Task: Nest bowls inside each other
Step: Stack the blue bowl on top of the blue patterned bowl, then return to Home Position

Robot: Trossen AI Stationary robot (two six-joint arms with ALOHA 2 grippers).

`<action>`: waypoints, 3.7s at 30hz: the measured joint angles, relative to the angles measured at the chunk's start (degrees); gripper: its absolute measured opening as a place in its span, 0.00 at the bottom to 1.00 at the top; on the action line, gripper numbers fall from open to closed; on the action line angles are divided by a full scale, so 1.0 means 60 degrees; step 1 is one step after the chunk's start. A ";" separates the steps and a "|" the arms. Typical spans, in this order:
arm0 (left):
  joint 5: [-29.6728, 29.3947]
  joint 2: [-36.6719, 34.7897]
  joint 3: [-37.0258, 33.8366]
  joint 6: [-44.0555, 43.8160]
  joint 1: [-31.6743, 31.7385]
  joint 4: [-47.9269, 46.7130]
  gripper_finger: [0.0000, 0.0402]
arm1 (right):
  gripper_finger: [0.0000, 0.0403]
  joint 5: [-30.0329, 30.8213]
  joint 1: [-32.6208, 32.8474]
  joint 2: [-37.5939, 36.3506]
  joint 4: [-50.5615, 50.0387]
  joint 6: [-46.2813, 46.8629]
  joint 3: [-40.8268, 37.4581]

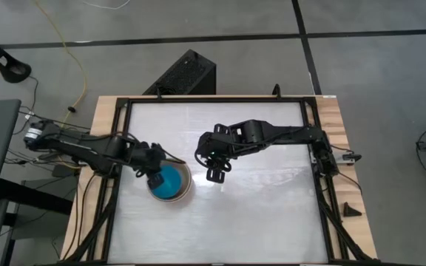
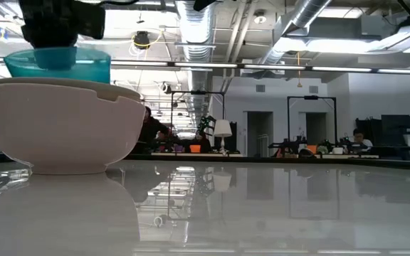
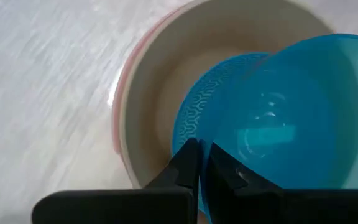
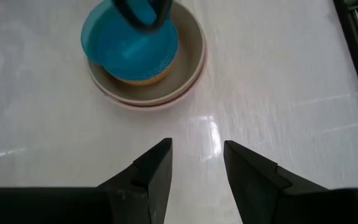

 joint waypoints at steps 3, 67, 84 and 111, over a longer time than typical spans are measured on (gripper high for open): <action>0.0061 0.0236 0.0000 0.0318 0.0155 0.0007 0.00 | 0.45 0.0000 0.0000 0.0000 0.0004 0.0001 0.0000; 0.0746 -0.7481 -0.3759 0.2841 0.1481 0.7681 0.41 | 0.45 0.2421 0.1991 -0.7140 0.4347 0.0261 -0.7534; 0.0479 -0.9420 -0.5844 0.1505 0.1481 0.8594 0.41 | 0.45 0.0757 0.1359 -1.4302 1.8200 0.3566 -2.1030; 0.0231 -0.9415 -0.8276 0.3426 0.1481 0.9902 0.18 | 0.05 0.0714 0.0871 -1.5653 1.2836 -0.1657 -2.1464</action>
